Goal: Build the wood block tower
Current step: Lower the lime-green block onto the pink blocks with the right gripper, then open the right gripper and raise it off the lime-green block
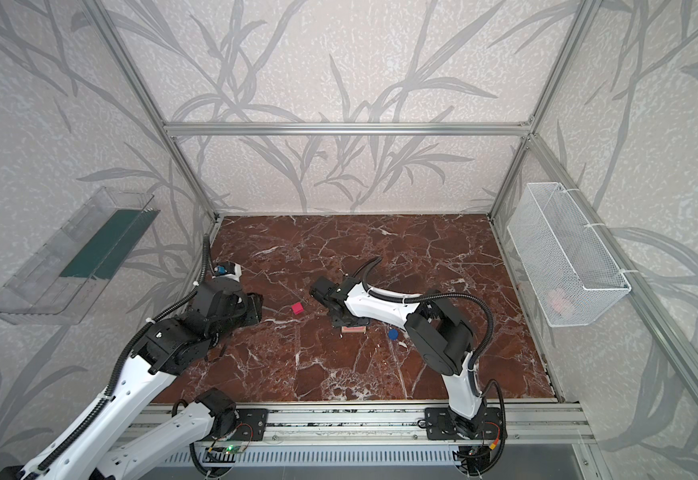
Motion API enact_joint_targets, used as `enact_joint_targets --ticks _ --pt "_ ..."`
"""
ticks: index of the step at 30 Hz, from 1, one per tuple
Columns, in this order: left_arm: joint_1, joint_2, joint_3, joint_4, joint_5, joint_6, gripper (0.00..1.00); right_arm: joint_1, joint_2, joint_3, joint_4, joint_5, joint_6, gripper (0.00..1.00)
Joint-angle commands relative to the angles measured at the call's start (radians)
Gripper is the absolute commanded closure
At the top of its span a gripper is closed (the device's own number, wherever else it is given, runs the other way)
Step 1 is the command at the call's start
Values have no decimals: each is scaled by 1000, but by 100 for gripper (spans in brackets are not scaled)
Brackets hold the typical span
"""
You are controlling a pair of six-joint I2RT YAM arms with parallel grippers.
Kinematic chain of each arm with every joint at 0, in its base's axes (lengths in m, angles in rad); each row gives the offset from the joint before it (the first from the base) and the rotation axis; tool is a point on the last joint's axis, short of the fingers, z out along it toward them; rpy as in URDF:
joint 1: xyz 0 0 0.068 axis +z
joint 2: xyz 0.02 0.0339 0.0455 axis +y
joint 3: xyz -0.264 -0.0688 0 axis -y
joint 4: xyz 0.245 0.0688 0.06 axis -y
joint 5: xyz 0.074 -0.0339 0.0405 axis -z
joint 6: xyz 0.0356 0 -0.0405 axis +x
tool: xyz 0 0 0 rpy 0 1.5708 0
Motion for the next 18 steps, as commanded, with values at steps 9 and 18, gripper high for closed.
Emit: enact_joint_targets --ticks 9,18 --pt "8 0 -16 1 -5 7 54 -7 -4 24 -13 7 -3 21" --pt "10 12 -15 1 -3 6 54 -6 -78 18 -10 15 -13 8"
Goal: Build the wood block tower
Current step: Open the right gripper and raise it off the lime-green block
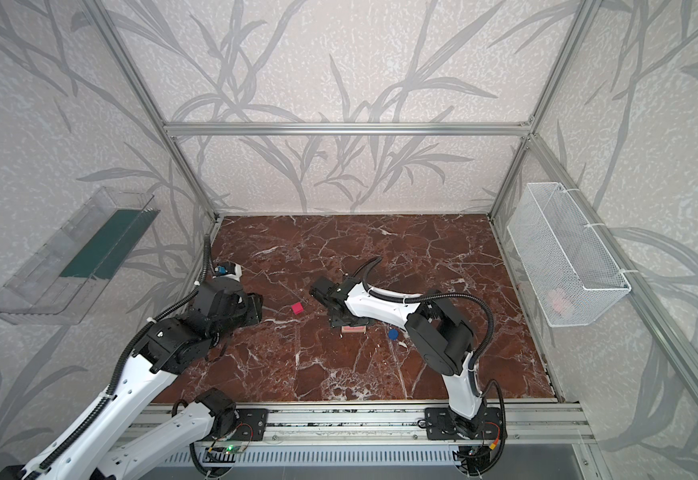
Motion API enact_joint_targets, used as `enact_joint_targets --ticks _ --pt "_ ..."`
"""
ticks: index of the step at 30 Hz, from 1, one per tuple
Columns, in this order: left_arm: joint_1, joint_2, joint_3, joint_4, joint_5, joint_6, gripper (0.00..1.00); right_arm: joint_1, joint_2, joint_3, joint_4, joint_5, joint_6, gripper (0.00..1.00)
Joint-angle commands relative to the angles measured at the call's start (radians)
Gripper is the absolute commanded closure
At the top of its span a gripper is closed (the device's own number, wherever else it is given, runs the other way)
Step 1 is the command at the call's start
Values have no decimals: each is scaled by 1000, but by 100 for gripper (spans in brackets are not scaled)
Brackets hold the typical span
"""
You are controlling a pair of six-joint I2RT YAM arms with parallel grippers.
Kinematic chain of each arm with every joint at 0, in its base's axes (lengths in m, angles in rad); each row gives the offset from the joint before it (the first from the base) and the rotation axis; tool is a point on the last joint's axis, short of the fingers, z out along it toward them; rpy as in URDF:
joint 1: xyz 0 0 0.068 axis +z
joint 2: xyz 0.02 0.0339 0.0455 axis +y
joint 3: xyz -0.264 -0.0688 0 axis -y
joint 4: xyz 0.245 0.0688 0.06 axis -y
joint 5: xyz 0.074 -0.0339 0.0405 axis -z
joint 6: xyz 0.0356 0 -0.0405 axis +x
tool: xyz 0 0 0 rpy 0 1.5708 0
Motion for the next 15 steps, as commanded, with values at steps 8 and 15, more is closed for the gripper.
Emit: enact_joint_targets --ticks 8,15 --pt "7 45 -8 4 9 3 52 -5 -191 -23 16 23 -30 1" --pt "7 129 -12 24 53 -18 50 -7 -325 -128 73 59 -56 1"
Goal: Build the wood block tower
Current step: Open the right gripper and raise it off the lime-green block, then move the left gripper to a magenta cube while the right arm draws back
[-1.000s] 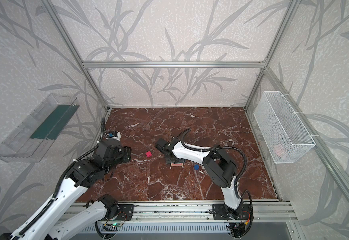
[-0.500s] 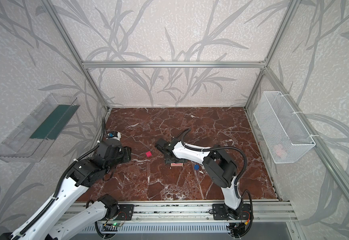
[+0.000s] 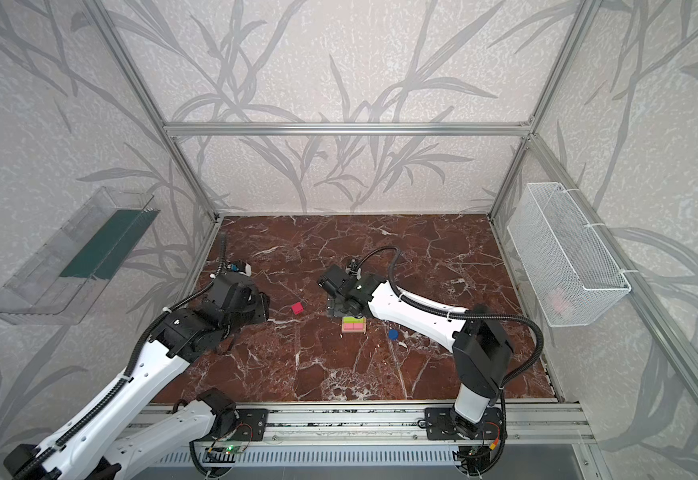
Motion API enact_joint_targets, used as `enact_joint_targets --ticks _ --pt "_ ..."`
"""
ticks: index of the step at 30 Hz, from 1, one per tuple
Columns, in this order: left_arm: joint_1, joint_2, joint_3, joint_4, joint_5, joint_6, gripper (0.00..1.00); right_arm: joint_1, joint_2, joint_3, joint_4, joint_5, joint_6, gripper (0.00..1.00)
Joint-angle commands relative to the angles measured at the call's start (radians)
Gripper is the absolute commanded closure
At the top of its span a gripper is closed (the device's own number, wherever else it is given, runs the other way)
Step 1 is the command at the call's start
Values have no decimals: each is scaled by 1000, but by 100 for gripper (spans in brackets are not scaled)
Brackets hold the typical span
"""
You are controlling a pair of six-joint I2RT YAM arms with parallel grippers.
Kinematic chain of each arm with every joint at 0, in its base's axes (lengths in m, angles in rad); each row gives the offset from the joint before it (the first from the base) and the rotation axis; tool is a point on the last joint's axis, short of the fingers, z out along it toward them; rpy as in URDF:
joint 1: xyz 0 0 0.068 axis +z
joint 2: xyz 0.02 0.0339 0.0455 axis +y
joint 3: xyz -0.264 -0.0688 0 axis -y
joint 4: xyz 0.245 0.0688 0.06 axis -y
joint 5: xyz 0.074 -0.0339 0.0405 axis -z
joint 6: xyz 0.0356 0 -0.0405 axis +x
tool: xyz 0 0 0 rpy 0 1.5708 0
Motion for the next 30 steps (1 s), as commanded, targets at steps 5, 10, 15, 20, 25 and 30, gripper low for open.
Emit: enact_joint_targets --ticks 5,10,15,20,25,30 --pt "6 115 -3 17 46 -24 46 -20 -133 -135 56 51 -37 1" --pt "6 220 13 7 43 -40 38 -39 -239 -237 121 64 -58 0" --pt "7 332 26 17 57 -59 30 -72 -332 -346 226 13 -88 3" --pt "14 467 45 70 132 -66 28 -100 -412 -422 264 -11 -106 5" --pt "28 630 122 69 203 -77 27 -133 -511 -480 268 -30 -120 5" --pt "39 757 200 59 212 -104 27 -157 -624 -537 290 -48 -119 7"
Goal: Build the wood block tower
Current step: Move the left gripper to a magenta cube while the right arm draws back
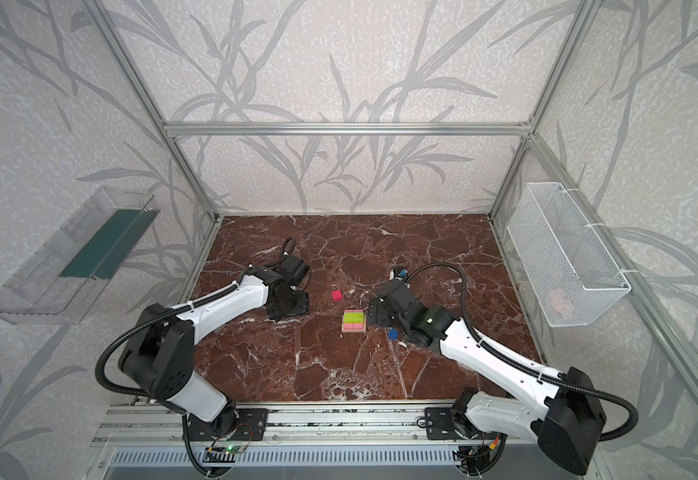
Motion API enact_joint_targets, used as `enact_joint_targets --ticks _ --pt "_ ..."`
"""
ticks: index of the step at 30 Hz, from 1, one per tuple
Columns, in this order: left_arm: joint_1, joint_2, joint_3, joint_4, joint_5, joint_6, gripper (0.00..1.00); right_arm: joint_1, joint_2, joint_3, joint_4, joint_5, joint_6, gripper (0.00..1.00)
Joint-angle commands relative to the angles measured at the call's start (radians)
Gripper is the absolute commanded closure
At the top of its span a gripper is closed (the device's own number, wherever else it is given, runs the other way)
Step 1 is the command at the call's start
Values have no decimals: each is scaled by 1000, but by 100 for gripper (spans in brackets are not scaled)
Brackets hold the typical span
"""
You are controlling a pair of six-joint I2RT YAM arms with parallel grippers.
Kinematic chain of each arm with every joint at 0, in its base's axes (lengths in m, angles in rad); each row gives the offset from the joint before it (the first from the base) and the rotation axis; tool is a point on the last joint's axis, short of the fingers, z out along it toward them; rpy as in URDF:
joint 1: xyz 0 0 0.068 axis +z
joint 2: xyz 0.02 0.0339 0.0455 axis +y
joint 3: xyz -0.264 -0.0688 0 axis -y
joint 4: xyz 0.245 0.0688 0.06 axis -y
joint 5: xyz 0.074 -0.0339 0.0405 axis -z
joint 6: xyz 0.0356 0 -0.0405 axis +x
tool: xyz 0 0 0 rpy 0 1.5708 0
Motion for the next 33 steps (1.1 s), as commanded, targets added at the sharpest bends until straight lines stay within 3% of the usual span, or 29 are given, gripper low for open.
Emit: enact_joint_targets --ticks 1,11,33 --pt "10 42 45 -10 20 -33 27 -15 -71 -29 28 -11 -12 7" --pt "36 105 56 -7 7 -91 28 -50 -155 -71 25 -25 -26 8" --pt "81 195 58 66 23 -120 50 -70 -168 -103 47 -58 -24 8"
